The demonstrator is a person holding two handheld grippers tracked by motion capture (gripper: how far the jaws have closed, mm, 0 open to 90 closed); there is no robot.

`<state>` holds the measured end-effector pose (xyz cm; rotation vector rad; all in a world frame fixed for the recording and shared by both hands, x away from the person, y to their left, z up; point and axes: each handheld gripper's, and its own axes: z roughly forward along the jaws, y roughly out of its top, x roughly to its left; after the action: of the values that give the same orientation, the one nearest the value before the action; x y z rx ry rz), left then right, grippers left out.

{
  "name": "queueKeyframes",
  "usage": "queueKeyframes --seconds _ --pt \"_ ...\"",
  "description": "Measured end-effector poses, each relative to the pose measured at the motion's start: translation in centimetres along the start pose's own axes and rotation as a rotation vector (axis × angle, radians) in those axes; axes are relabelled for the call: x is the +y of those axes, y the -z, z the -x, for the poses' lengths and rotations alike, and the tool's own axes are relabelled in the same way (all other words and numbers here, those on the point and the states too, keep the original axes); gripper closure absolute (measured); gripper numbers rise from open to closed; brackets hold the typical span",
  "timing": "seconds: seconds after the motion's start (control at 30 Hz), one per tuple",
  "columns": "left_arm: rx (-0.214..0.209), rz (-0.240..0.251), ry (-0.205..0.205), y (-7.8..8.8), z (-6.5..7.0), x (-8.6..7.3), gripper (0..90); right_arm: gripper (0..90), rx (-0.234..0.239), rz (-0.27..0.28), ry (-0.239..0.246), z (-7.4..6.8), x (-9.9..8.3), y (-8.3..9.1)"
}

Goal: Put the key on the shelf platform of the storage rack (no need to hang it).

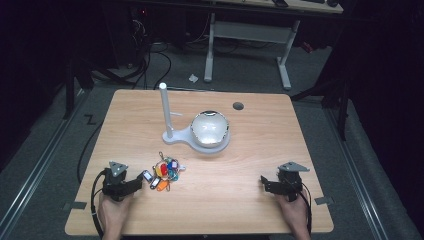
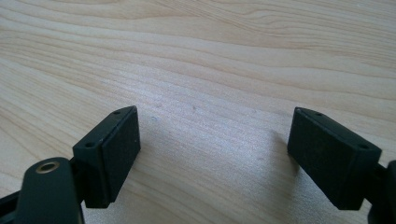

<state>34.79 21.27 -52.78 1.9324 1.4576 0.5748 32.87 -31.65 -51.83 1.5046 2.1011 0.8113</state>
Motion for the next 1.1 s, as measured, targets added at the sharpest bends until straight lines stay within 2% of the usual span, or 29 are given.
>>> queueKeyframes --seconds 0.5,0.77,0.93,1.1 --pt "-0.001 -0.005 -0.002 0.03 0.08 -0.01 26.2 17.6 -0.002 0.001 -0.008 0.03 0.02 -0.02" --pt "-0.011 -0.012 -0.005 0.06 0.05 -0.01 22.0 17.6 -0.004 0.001 -0.010 0.03 0.04 -0.03" --pt "-0.042 -0.013 0.028 0.36 -0.28 0.00 23.0 17.6 -0.004 0.000 -0.012 0.03 0.05 -0.03" --pt "-0.053 -0.002 0.032 0.64 -0.50 -0.08 22.5 17.6 -0.005 0.000 -0.014 0.01 0.06 -0.05"
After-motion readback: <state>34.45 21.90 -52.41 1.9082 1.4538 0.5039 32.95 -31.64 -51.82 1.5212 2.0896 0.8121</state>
